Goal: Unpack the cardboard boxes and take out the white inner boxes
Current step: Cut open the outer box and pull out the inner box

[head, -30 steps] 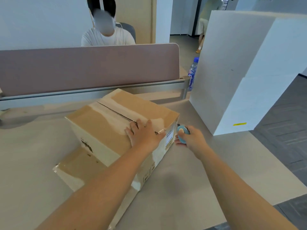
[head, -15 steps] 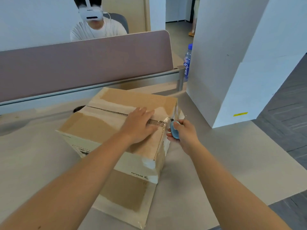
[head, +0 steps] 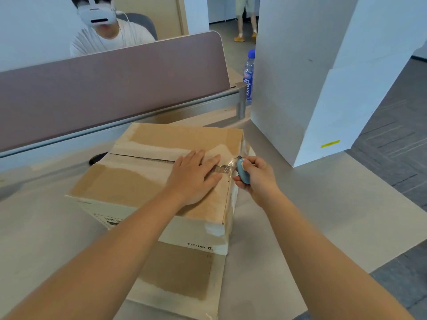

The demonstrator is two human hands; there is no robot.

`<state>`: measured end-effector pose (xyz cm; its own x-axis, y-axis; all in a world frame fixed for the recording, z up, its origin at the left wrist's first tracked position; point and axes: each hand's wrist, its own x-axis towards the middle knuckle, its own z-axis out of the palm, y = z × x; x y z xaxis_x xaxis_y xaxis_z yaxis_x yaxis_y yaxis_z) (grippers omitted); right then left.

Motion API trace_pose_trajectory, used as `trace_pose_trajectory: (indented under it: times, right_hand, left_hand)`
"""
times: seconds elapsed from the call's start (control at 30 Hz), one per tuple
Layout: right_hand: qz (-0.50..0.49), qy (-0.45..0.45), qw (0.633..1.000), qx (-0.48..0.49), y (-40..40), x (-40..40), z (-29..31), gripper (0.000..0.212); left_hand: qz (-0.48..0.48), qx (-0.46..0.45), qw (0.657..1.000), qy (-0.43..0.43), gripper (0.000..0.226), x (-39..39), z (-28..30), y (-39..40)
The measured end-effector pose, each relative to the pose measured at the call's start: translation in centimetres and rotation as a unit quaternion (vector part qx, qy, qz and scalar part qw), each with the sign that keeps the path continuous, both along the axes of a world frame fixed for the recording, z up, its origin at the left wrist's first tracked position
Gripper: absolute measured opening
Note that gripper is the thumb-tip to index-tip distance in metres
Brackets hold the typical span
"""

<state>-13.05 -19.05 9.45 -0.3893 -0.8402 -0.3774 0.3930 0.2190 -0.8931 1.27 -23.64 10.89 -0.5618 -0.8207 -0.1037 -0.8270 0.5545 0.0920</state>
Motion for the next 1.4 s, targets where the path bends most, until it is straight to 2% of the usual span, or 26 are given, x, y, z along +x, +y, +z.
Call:
trace_pose_trajectory:
  times: [0.27,0.63,0.73,1.07,1.27,1.4]
  right_hand:
    - [0.006,0.015,1.0,-0.018,0.9,0.3,-0.6,0.01]
    - [0.061,0.118,0.991,-0.017,1.1,-0.1,-0.7,0.022]
    - [0.076,0.139,0.987,-0.01,1.3,-0.2,-0.6,0.018]
    - [0.08,0.086,0.993,-0.002,1.7,0.1,-0.6,0.022]
    - [0.095,0.11,0.989,0.001,2.2,0.2,-0.4,0.022]
    - [0.113,0.124,0.986,0.014,2.5,0.1,-0.1,0.014]
  left_hand:
    - [-0.002,-0.007,1.0,0.005,0.053,0.0,-0.3,-0.3]
    - [0.002,-0.018,1.0,0.021,0.053,-0.2,-0.7,-0.4]
    - [0.004,-0.016,1.0,0.025,0.053,-0.2,-0.7,-0.3]
    - [0.008,-0.012,0.999,0.034,0.053,-0.2,-1.0,-0.5]
    - [0.01,-0.011,0.999,0.037,0.053,-0.2,-1.1,-0.4]
    - [0.006,-0.005,0.999,0.04,0.053,-0.2,-1.1,-0.4]
